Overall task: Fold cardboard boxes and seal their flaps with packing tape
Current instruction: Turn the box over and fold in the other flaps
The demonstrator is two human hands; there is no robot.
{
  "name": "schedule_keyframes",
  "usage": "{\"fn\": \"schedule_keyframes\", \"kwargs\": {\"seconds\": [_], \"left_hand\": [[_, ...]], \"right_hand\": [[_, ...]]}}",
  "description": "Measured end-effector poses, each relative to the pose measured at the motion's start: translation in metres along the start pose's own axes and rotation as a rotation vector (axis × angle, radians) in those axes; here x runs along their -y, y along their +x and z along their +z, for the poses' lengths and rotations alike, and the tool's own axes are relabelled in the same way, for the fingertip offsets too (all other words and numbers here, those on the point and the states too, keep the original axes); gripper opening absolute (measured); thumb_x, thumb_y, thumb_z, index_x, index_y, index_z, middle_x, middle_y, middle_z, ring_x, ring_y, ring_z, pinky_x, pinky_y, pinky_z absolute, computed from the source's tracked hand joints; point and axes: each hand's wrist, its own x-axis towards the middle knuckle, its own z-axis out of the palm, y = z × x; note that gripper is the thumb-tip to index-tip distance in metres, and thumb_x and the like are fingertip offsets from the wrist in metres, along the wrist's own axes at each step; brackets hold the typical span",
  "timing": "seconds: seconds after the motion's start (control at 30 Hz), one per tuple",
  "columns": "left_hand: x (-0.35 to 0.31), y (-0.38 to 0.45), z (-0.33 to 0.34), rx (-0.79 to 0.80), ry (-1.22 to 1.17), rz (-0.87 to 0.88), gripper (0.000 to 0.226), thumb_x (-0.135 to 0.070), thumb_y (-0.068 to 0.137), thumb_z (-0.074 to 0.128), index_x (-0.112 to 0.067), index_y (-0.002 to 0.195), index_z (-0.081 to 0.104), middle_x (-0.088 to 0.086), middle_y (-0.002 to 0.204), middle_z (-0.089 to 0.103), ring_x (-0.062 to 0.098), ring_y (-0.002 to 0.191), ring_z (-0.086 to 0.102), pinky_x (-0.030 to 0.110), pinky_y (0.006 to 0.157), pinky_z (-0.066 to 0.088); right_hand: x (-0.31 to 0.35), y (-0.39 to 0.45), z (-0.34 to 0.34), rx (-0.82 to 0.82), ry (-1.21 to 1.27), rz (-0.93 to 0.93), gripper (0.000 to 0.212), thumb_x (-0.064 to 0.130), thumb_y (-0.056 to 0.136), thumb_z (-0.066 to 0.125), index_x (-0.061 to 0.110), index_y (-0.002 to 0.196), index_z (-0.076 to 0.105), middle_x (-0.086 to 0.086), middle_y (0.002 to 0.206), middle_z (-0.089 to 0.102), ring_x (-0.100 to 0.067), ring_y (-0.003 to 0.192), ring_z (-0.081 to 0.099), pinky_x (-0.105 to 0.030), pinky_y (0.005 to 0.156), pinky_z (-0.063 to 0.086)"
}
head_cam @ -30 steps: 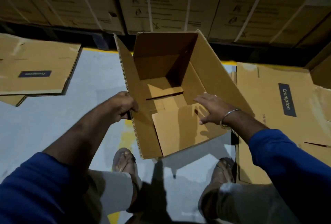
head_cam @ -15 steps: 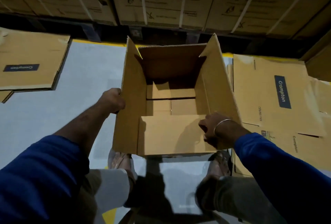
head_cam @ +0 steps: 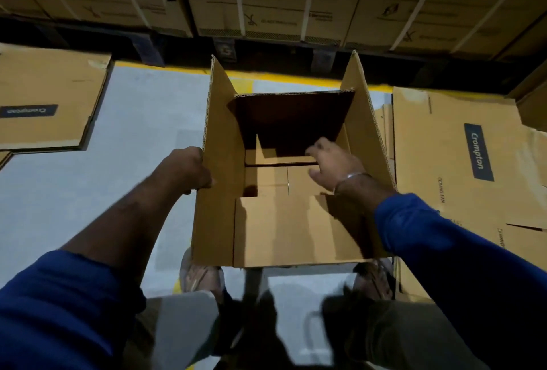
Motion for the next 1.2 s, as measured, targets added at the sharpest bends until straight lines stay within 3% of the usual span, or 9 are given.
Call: {"fn": "schedule_keyframes", "kwargs": {"seconds": [0.1,0.2,0.3,0.43,0.67,0.87,1.0,1.1,1.2], "left_hand": [[0.003,0.005,-0.001,-0.005,0.064,0.018,0.058,-0.023,0.087,0.083,-0.012,0.137,0.056,0.01,0.114,0.063,0.029,0.101,0.068,0.043,0.085,0.063],[0.01,0.01,-0.005,-0.012,0.102,0.028,0.059,-0.021,0.088,0.081,-0.012,0.14,0.055,0.006,0.108,0.057,0.03,0.104,0.064,0.044,0.091,0.06],[0.026,0.018,-0.008,-0.006,0.084,-0.003,0.059,-0.018,0.088,0.081,-0.011,0.14,0.054,0.006,0.107,0.057,0.026,0.092,0.063,0.04,0.077,0.061],[0.048,0.026,-0.015,0.049,-0.007,-0.066,0.069,-0.022,0.084,0.086,-0.016,0.143,0.051,0.011,0.117,0.064,0.029,0.101,0.066,0.035,0.062,0.057],[0.028,0.023,-0.016,0.109,-0.037,0.064,0.055,-0.027,0.084,0.086,-0.017,0.132,0.061,0.007,0.11,0.071,0.024,0.097,0.066,0.035,0.074,0.054],[-0.011,0.0,-0.001,0.17,0.028,0.257,0.07,-0.037,0.092,0.077,-0.022,0.152,0.044,-0.003,0.113,0.075,0.021,0.117,0.061,0.029,0.088,0.045],[-0.033,-0.017,0.02,0.268,0.138,0.346,0.08,-0.045,0.097,0.068,-0.026,0.163,0.027,0.005,0.141,0.063,0.024,0.133,0.054,0.025,0.096,0.042],[-0.04,-0.027,0.045,0.35,0.204,0.381,0.08,-0.043,0.098,0.067,-0.028,0.164,0.024,0.009,0.157,0.048,0.025,0.14,0.049,0.024,0.098,0.04],[-0.039,-0.022,0.076,0.4,0.287,0.383,0.086,-0.046,0.098,0.066,-0.028,0.166,0.016,0.011,0.168,0.03,0.029,0.152,0.034,0.031,0.115,0.034]], "right_hand": [[0.01,0.049,-0.022,-0.211,0.019,-0.084,0.075,0.021,0.094,0.065,0.021,0.16,0.028,-0.003,0.167,0.018,-0.026,0.149,0.029,-0.042,0.116,0.04],[0.006,0.096,-0.044,-0.346,-0.111,-0.017,0.088,0.023,0.092,0.066,0.019,0.164,0.015,-0.008,0.172,0.004,-0.032,0.158,0.003,-0.051,0.128,0.013],[-0.004,0.125,-0.041,-0.206,-0.229,0.079,0.076,0.038,0.096,0.061,0.016,0.159,0.025,-0.012,0.166,0.025,-0.036,0.158,0.006,-0.062,0.125,0.003],[-0.012,0.113,0.008,-0.047,-0.335,0.037,0.059,0.044,0.099,0.053,0.019,0.15,0.039,-0.011,0.157,0.04,-0.033,0.155,0.017,-0.068,0.122,-0.001],[-0.024,0.102,0.075,0.267,-0.229,0.113,0.081,0.047,0.096,0.062,0.031,0.162,0.018,-0.004,0.173,-0.006,-0.034,0.158,-0.004,-0.066,0.123,-0.002],[-0.009,0.108,0.036,0.297,-0.062,0.097,0.071,0.046,0.095,0.065,0.025,0.156,0.034,-0.009,0.166,0.025,-0.036,0.155,0.014,-0.061,0.123,0.012],[-0.011,0.073,-0.031,0.012,-0.023,-0.218,0.049,0.038,0.097,0.06,0.019,0.141,0.055,-0.008,0.135,0.061,-0.028,0.125,0.054,-0.044,0.102,0.047],[-0.029,0.033,-0.068,-0.307,-0.108,-0.397,0.034,0.028,0.096,0.056,0.018,0.128,0.066,-0.006,0.121,0.066,-0.029,0.112,0.057,-0.043,0.088,0.048],[-0.059,-0.006,-0.075,-0.451,0.1,-0.265,0.034,0.028,0.101,0.046,0.014,0.125,0.065,-0.009,0.116,0.064,-0.031,0.11,0.056,-0.042,0.088,0.046]]}}
